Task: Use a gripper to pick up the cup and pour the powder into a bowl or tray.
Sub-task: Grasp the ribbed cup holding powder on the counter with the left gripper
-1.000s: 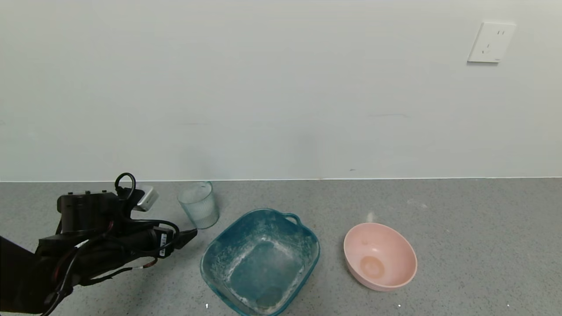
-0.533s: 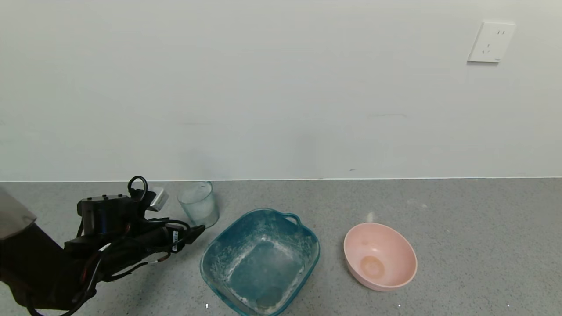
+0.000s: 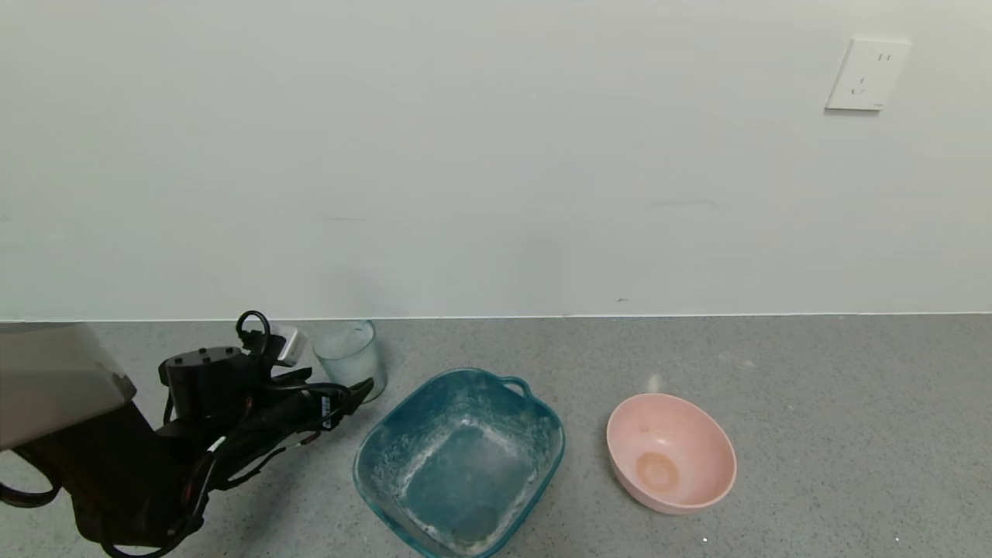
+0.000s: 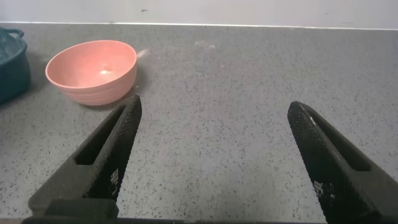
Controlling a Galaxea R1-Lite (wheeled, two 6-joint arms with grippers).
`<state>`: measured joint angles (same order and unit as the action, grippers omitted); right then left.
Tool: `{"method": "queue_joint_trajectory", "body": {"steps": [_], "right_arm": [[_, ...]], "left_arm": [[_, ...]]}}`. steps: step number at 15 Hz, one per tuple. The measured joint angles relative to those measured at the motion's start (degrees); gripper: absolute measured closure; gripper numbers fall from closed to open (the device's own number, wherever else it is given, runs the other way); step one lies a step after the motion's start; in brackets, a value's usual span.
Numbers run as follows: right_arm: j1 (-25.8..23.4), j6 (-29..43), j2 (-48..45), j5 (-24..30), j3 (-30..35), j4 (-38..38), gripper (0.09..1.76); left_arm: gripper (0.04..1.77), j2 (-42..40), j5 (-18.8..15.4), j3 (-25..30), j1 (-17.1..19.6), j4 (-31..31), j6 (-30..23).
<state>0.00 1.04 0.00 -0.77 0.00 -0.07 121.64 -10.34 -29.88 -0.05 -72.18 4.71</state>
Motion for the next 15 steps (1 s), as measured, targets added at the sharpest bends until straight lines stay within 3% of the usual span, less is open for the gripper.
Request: {"method": "queue_joint_trajectory", "body": {"steps": [15], "right_arm": [[0.0,0.0,0.0,0.1,0.0,0.0,0.14]], "left_arm": [[0.09,10.6,0.5,-4.2,-1.0,-14.4,-3.1]]}}
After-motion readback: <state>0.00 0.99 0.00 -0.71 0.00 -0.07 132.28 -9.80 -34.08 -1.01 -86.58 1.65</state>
